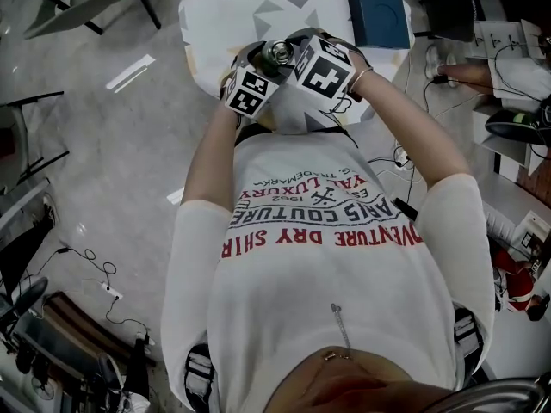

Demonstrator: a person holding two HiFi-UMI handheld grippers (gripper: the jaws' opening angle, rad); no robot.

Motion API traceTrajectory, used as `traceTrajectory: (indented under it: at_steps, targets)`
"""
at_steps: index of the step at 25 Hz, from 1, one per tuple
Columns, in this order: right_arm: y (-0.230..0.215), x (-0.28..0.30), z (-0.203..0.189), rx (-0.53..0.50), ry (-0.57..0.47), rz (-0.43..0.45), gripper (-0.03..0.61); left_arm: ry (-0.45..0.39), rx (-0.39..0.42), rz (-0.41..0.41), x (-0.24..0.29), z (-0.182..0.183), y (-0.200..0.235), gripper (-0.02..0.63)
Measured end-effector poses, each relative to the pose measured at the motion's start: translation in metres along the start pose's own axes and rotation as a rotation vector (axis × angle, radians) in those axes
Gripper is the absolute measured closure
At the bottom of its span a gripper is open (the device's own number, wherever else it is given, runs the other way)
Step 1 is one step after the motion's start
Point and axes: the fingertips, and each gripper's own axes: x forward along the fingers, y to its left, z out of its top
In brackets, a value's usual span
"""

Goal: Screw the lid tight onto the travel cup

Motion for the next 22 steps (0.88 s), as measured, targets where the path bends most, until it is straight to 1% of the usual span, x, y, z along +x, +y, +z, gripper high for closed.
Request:
traceTrajectory:
  at_steps: [2, 6, 8, 9, 12, 14, 15, 16, 17, 18, 20, 22]
  targets:
    - [0.001, 0.0, -0.001, 0.007, -0.023, -0.004, 0.33, 0.0, 0.001, -0.001, 0.001, 0.0, 0.0, 0.227]
    - [-0.001, -0.002, -0.001, -0.019, -0.085, -0.023, 0.33, 0.008, -0.012, -0.016, 0.002, -0.001, -0.001, 0.227]
    - [-0.003, -0.004, -0.002, -0.03, -0.109, -0.05, 0.307, 0.01, -0.019, -0.017, 0.001, -0.001, -0.001, 0.225]
    - [-0.002, -0.007, -0.002, -0.024, -0.125, -0.054, 0.307, 0.002, -0.02, -0.013, 0.001, 0.0, 0.0, 0.225]
    - [0.002, -0.019, 0.002, 0.041, -0.201, -0.047, 0.307, -0.046, -0.042, -0.001, -0.005, 0.009, 0.0, 0.224]
    - [0.0, -0.032, 0.008, 0.099, -0.287, -0.067, 0.307, -0.061, -0.043, 0.007, -0.01, 0.011, -0.001, 0.222]
    - [-0.003, -0.039, 0.011, 0.135, -0.335, -0.087, 0.307, -0.063, -0.032, 0.011, -0.013, 0.012, -0.002, 0.212]
    - [-0.007, -0.046, 0.012, 0.177, -0.382, -0.111, 0.317, -0.064, -0.021, 0.012, -0.017, 0.012, -0.003, 0.202]
    - [-0.012, -0.053, 0.013, 0.223, -0.424, -0.139, 0.351, -0.065, -0.012, 0.011, -0.021, 0.013, -0.005, 0.201]
    - [-0.018, -0.06, 0.013, 0.268, -0.462, -0.173, 0.396, -0.068, -0.006, 0.009, -0.027, 0.014, -0.007, 0.201]
    - [-0.028, -0.071, 0.012, 0.331, -0.525, -0.248, 0.513, -0.083, 0.012, 0.012, -0.041, 0.019, -0.01, 0.201]
    - [-0.033, -0.079, 0.011, 0.348, -0.565, -0.309, 0.528, -0.122, 0.031, 0.03, -0.059, 0.029, -0.011, 0.202]
